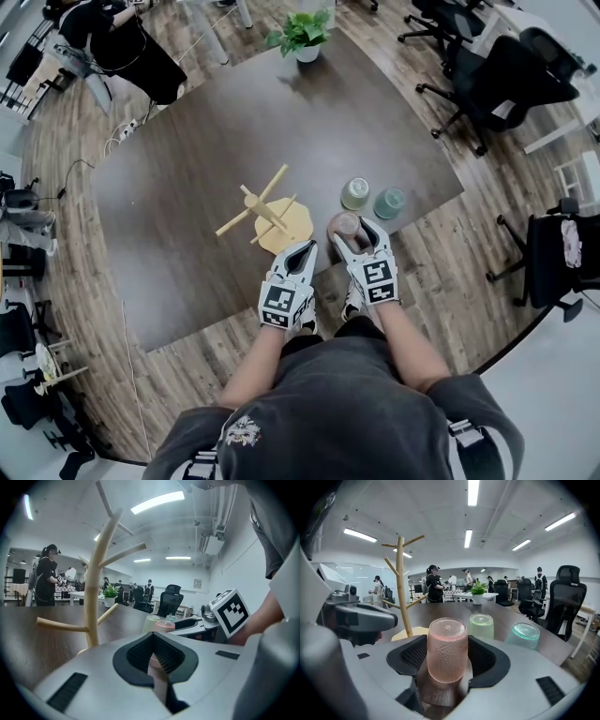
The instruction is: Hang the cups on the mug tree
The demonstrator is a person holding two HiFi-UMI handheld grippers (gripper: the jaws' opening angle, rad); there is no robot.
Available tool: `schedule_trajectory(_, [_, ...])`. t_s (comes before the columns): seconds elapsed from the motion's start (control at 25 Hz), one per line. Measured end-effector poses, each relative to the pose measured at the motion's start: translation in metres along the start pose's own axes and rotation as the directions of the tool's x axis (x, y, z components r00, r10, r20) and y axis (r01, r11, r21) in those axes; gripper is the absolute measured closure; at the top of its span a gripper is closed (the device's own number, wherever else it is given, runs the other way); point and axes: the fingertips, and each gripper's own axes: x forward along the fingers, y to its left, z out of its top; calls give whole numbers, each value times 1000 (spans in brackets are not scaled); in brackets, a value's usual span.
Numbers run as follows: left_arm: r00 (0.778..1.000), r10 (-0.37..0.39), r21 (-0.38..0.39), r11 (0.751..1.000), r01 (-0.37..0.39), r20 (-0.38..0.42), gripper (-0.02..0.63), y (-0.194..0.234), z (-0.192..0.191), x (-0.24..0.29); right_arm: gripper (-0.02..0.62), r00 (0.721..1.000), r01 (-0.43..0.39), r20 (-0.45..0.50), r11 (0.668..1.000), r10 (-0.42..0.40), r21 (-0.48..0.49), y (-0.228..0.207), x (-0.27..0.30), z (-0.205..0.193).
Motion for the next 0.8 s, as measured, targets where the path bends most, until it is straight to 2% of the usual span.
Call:
schedule_trajectory(0.16, [1000, 10, -3, 1000, -10, 8, 600, -1, 3, -4, 305, 999, -21, 51, 999, 19, 47, 0, -6, 16])
schedule_trajectory(0.4, [999, 42, 1, 999, -43, 31, 600, 6, 13, -10, 305, 987, -93, 143, 982, 69, 166, -3, -8, 50])
schedule_trajectory(0.8, [993, 105, 1, 995, -105, 45, 600, 17, 22, -22, 305, 955, -261, 229, 900, 188, 350, -2, 4, 96])
